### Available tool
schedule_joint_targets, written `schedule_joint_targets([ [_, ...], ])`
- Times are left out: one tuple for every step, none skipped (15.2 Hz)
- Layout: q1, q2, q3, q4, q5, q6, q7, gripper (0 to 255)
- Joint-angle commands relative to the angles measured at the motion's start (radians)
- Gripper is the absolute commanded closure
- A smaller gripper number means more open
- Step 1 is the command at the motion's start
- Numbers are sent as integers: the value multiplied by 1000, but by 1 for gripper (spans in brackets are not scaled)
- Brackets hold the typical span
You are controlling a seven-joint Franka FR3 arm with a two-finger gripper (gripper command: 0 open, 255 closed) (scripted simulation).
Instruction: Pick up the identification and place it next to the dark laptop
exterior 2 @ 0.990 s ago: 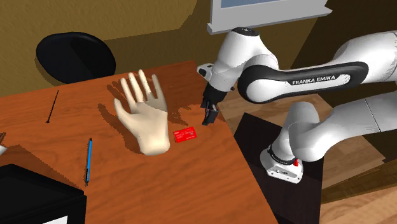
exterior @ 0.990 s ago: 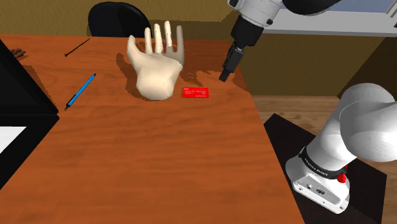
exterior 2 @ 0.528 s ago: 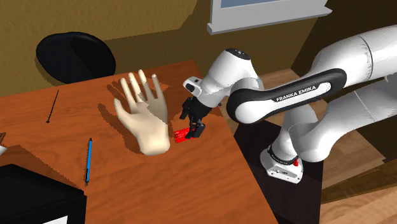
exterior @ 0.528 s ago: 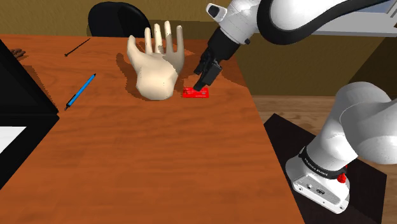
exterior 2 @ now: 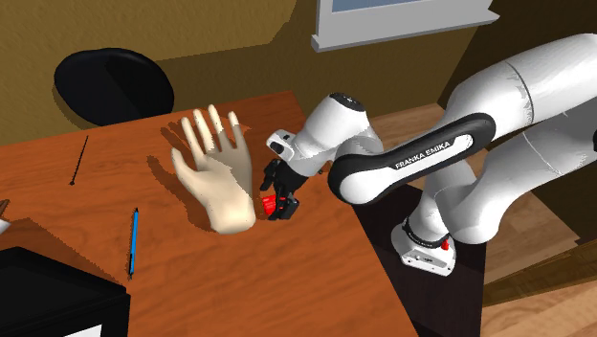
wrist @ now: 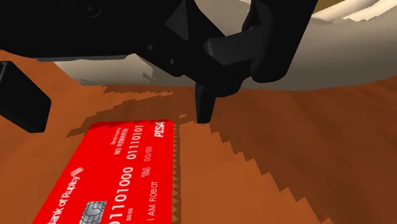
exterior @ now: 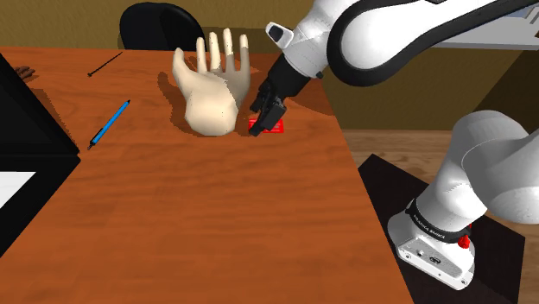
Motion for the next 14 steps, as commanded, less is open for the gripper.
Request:
schedule_joint_targets([
  [8, 27, -5, 5, 10, 22, -12, 0],
  [8, 27, -5, 5, 10, 22, -12, 0],
  [8, 27, -5, 5, 10, 22, -12, 0],
  [8, 27, -5, 5, 10, 22, -12, 0],
  [8, 27, -5, 5, 10, 22, -12, 0],
  [8, 27, -5, 5, 10, 22, -12, 0],
  [8, 27, -5, 5, 10, 22, -12, 0],
  [8, 26, -5, 5, 10, 22, -12, 0],
  [8, 26, -5, 5, 10, 22, -12, 255],
  [8, 26, -5, 5, 10, 22, -12, 255],
  [8, 28, -6, 6, 10, 22, -13, 255],
  [9, 25, -7, 1, 11, 24, -14, 255],
  [10, 22, -6, -4, 13, 26, -14, 255],
  [11, 22, -11, -7, 16, 29, -21, 255],
])
